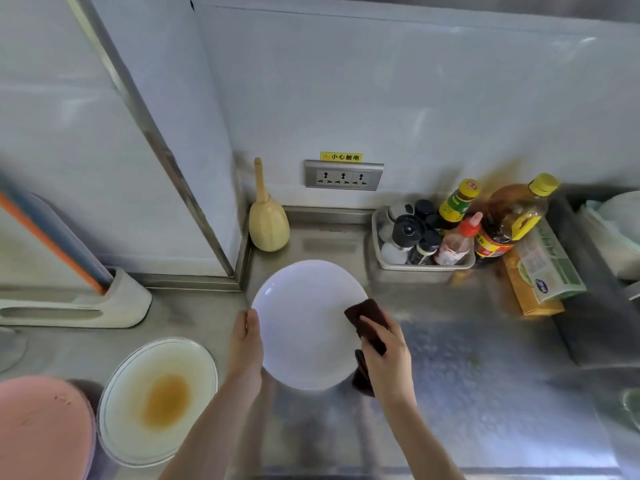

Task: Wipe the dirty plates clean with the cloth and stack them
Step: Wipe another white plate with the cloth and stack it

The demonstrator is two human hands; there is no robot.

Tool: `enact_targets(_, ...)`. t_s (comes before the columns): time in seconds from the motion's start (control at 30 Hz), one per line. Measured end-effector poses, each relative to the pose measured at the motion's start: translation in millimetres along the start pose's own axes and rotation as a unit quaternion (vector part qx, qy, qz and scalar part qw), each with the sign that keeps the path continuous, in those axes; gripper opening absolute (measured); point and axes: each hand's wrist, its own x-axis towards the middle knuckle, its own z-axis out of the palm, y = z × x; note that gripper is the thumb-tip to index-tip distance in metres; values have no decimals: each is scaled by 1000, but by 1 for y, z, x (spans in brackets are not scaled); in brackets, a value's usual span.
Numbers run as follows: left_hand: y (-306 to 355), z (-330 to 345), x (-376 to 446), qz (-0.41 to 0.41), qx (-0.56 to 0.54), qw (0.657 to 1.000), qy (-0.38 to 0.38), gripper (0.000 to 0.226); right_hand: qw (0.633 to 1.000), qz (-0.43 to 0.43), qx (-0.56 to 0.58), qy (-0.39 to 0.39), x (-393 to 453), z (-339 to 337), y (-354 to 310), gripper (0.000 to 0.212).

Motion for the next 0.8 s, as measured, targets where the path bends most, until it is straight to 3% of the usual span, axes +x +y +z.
enact_targets(0.23, -3, 7, 28, -2, 62, 998, -7, 13, 985, 31, 5, 169, -11, -17, 11, 32)
enact_targets(0.53, -7, 30, 37, 40, 151, 987, 28, 19, 981, 40, -28, 187, -4, -26, 13, 29)
enact_targets(0.73, -18, 22, 45, 117, 309, 939, 95, 21, 980, 69, -33, 182, -6, -23, 19, 31)
enact_targets(0.8, -22, 21, 45, 108, 307, 941, 90, 21, 982, 75, -19, 173, -10, -21, 16, 40)
